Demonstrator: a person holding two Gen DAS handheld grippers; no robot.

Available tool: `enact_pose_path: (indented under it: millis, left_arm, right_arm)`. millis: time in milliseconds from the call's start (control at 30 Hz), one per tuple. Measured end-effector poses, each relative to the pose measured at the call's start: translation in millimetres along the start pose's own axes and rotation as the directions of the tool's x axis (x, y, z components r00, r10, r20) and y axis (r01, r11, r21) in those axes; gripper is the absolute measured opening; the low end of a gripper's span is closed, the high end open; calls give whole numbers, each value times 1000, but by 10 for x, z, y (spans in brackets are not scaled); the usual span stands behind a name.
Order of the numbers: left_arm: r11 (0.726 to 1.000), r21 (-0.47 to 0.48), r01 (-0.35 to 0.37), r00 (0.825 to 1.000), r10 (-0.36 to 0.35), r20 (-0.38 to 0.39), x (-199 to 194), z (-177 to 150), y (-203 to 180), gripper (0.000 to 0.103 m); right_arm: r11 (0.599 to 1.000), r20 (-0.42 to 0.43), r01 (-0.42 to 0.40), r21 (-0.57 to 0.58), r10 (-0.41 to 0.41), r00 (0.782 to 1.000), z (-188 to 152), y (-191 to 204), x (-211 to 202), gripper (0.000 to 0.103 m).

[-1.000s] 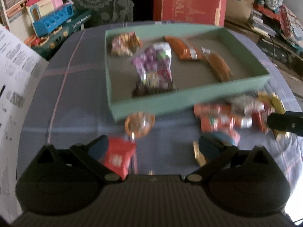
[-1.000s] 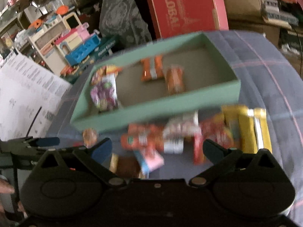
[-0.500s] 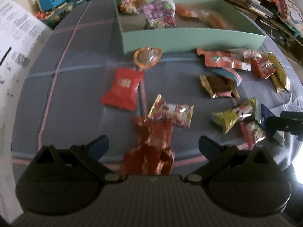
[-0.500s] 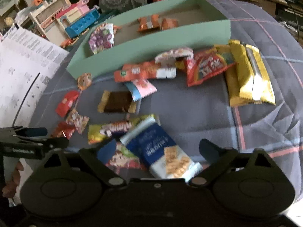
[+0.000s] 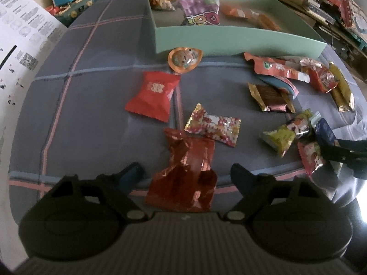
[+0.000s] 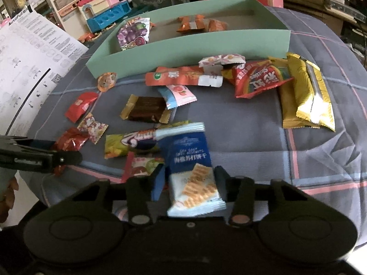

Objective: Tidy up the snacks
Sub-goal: 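Grasp the blue biscuit packet with the right tool while the left grasps the red-foil packet, then place both packets into the green box and open both tools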

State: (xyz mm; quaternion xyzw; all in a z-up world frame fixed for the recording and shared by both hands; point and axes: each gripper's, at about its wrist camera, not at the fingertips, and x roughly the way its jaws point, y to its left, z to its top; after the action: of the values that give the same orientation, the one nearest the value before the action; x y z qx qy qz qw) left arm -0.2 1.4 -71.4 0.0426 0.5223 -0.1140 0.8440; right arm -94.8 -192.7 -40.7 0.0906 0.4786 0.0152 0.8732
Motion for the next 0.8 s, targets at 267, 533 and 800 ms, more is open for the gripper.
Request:
enact_pose_path:
  millis: [267, 533, 800]
  left_arm:
    - [1000, -3, -21, 999, 21, 50, -53, -2, 56, 53]
    - [999, -47, 6, 996, -2, 91, -189, 8, 142, 53]
    - [997, -68, 34, 987, -23, 161, -451, 134, 183, 53]
  right_arm:
    - [999, 4, -14, 31, 14, 1000, 1, 10, 7, 39]
    - [996, 13, -32, 80, 31, 999, 26, -72, -75, 39]
    - [992, 55, -73, 105, 67, 996, 171, -106, -241, 39]
